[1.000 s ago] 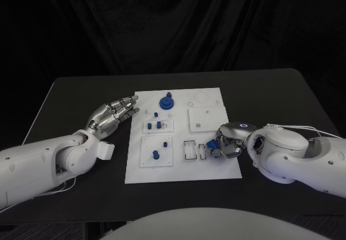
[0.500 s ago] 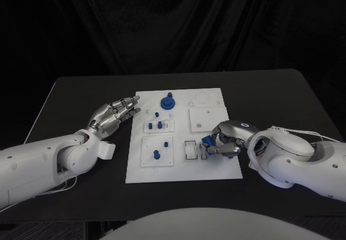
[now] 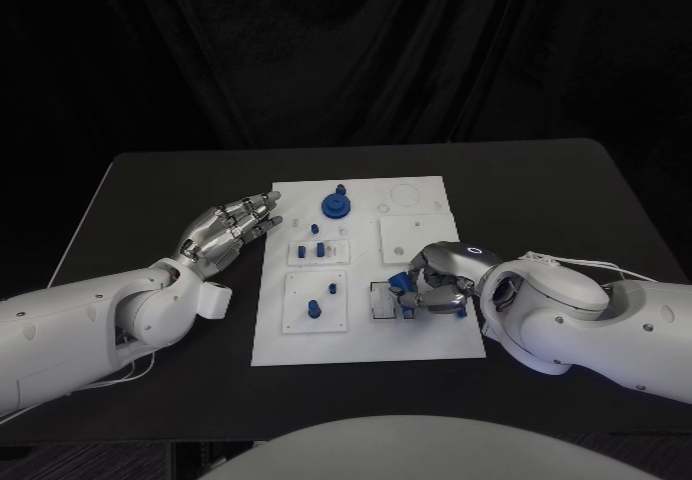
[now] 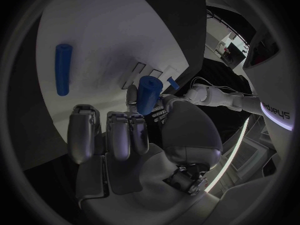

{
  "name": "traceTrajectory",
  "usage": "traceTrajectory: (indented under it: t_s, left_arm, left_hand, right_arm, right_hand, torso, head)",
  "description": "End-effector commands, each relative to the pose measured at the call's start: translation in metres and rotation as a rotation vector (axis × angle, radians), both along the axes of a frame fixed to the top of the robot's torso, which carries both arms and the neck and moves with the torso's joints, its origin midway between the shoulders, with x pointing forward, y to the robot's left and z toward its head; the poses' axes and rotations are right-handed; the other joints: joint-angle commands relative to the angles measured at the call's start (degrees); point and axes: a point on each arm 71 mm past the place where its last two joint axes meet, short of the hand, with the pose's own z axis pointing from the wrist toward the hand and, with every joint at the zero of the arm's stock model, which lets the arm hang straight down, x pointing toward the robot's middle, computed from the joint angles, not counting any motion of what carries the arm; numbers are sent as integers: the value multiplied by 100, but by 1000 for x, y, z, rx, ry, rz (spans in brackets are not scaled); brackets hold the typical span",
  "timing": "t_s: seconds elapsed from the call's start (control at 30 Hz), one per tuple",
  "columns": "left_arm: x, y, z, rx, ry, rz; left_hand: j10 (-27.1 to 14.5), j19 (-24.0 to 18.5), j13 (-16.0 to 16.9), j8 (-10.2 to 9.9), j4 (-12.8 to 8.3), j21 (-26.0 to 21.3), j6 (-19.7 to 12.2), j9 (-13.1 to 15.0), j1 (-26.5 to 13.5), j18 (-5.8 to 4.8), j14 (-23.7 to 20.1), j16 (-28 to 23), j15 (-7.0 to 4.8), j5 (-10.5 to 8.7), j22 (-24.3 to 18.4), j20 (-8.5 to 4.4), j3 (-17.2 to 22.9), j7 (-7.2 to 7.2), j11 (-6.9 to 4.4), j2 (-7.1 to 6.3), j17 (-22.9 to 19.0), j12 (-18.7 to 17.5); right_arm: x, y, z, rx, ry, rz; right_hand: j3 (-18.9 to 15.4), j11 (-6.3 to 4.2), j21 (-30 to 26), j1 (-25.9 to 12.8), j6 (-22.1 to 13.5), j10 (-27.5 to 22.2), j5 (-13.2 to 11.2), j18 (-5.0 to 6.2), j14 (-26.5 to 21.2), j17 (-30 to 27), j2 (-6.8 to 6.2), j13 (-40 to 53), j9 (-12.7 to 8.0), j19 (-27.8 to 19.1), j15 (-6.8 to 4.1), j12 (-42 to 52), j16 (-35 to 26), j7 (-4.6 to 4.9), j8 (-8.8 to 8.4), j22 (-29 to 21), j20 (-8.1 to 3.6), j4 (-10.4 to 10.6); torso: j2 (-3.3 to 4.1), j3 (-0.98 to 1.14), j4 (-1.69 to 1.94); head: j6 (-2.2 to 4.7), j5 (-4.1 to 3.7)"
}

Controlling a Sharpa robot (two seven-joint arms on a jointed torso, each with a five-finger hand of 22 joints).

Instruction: Assemble the parts on the task board

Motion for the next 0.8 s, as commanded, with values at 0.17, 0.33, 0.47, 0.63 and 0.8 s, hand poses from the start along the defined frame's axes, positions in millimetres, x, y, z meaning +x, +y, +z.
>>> traceTrajectory:
  t_s: [0.17, 0.33, 0.47, 0.63, 0.8]
  left_arm:
    - [-1, -2, 3, -37, -38, -6]
    - [-1, -2, 3, -37, -36, -8]
    - [-1, -2, 3, -36, -33, -10]
    - [-1, -3, 2, -35, -31, -11]
    - [0, -3, 2, -35, -29, -13]
  left_hand:
    - [-9, -5, 9, 33, -4, 36, 52, 5, -37, -4, 21, 37, 24, 31, 9, 23, 31, -5, 49, -6, 6, 35]
    - [-8, -2, 9, 35, -6, 38, 64, 7, -38, -3, 24, 41, 27, 32, 10, 28, 42, 1, 49, -7, 7, 37]
    - [-6, -2, 9, 36, -7, 37, 68, 7, -38, -2, 22, 39, 28, 33, 7, 30, 47, 3, 51, -7, 6, 41]
    - [-6, -3, 9, 37, -8, 37, 69, 8, -39, -2, 22, 39, 28, 34, 3, 30, 48, 3, 51, -8, 6, 40]
    - [-6, -3, 9, 37, -8, 37, 69, 8, -39, -2, 22, 39, 28, 34, 3, 30, 48, 3, 51, -8, 6, 40]
  right_arm:
    - [-3, 6, -6, -1, 37, 4]
    - [-3, 9, -7, 5, 42, 9]
    - [-3, 11, -7, 12, 41, 12]
    - [-2, 12, -8, 15, 38, 13]
    - [0, 12, -9, 15, 35, 9]
  right_hand:
    - [15, -23, -95, -112, 214, 586, -239, -21, 477, 883, 31, 1505, 30, 201, -19, 31, -67, -164, -73, 1180, -41, -53]
    - [-22, -24, -137, -198, 247, 586, -383, -12, 466, 827, 67, 1505, 56, 185, -19, 31, -94, -166, -104, 1166, -39, -45]
    - [-82, -28, -132, -362, 283, 586, -627, -14, 470, 837, 145, 1505, 93, 190, -23, 31, -92, -171, -146, 1169, -42, -33]
    - [-131, -32, -139, -501, 306, 586, -829, -13, 471, 832, 216, 1505, 133, 191, -27, 31, -95, -176, -185, 1168, -45, -33]
    - [-159, -33, -153, -584, 315, 586, -971, -10, 469, 819, 260, 1505, 158, 188, -28, 31, -101, -176, -208, 1165, -46, -29]
  torso:
    - [3, 3, 1]
    - [6, -3, 3]
    - [11, -8, -4]
    - [8, -6, 5]
    - [3, -1, 13]
  head:
    - [-1, -7]
    - [-1, 15]
    - [-1, 28]
    - [-1, 14]
    - [-1, 20]
